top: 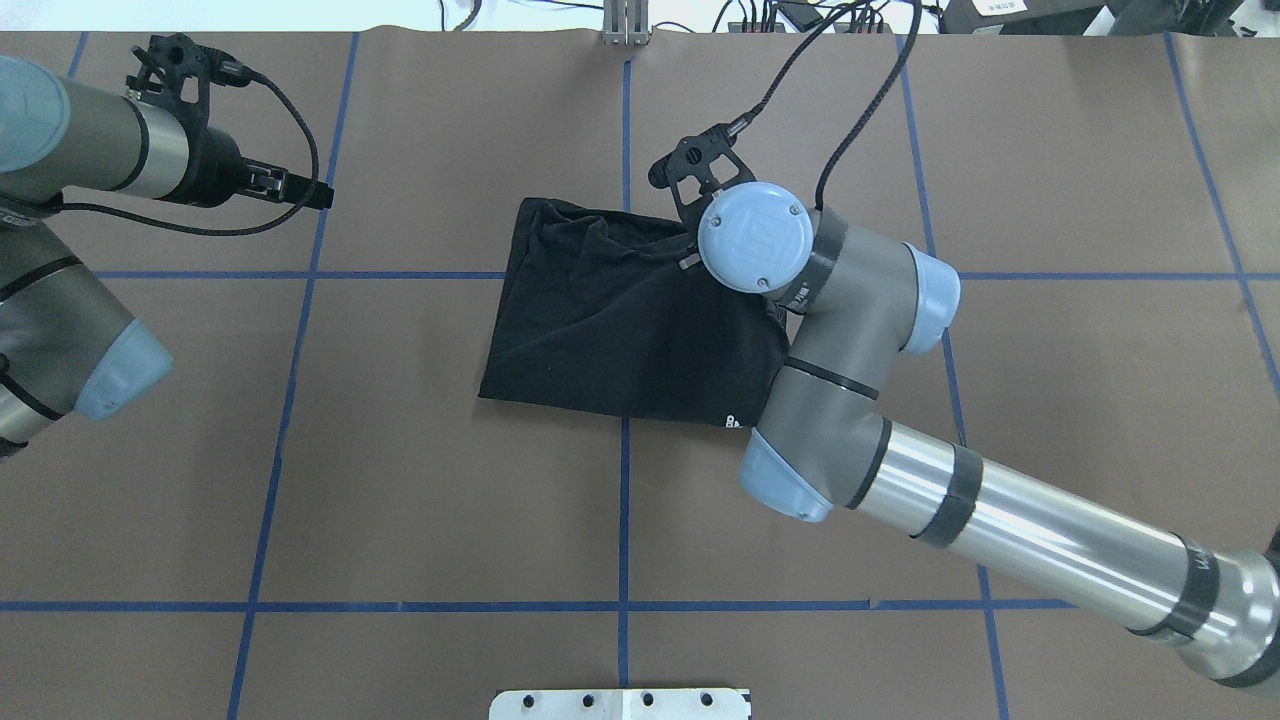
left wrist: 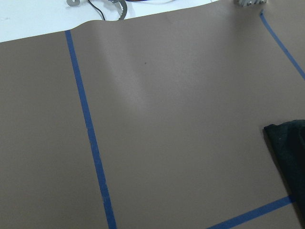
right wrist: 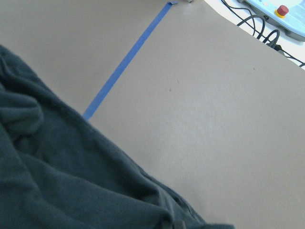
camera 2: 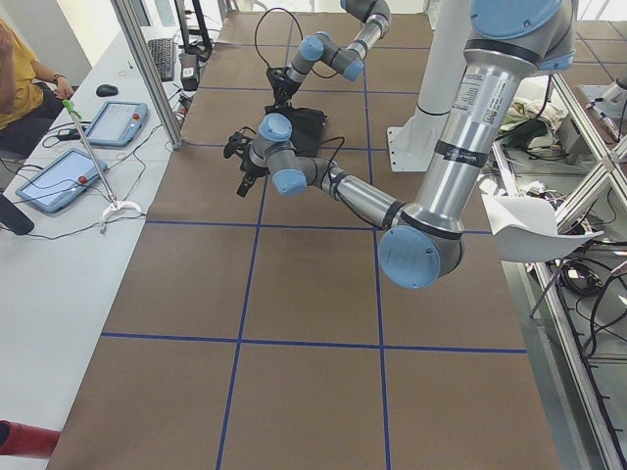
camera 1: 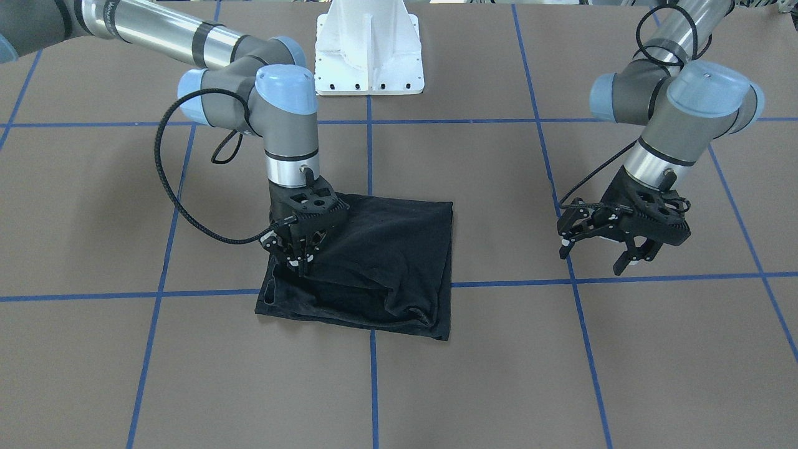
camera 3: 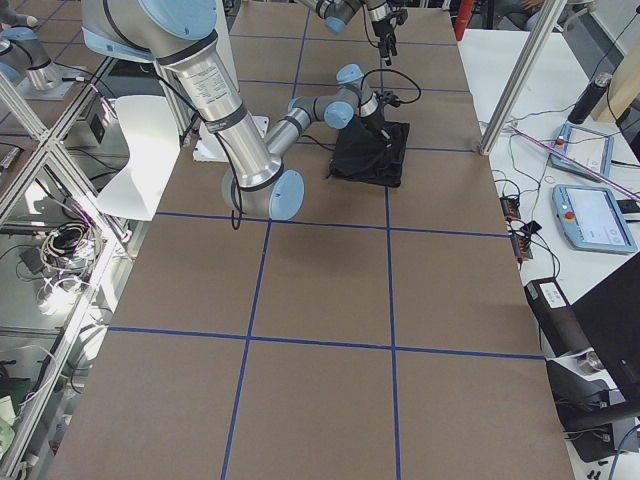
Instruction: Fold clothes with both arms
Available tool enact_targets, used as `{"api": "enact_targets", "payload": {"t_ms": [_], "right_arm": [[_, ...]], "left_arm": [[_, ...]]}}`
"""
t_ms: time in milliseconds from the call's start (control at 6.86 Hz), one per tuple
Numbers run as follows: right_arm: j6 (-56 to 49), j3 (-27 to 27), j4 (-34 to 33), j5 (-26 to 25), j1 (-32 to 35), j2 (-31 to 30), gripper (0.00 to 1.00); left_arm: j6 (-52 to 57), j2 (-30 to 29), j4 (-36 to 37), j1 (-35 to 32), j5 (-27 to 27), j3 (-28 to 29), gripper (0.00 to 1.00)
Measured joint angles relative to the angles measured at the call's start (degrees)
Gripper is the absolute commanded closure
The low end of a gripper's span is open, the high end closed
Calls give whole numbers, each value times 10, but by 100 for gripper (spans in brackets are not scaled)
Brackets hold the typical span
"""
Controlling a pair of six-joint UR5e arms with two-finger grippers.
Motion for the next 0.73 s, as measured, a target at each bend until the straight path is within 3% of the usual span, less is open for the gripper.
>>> {"api": "enact_targets", "payload": {"t_ms": [146,292,583,729], "right_arm": [[1,-80,55,0,10,29,85],[1,-131,103,0,18,40,1],[12,-152,131,25,36,43,0],[22,-145,120,83,61,42,0]], "left_arm": [[0,0,0,0,0,-1,0],[0,0,0,0,0,-1,0],[0,0,0,0,0,-2,0],[0,0,1,0,-1,-4,0]]}}
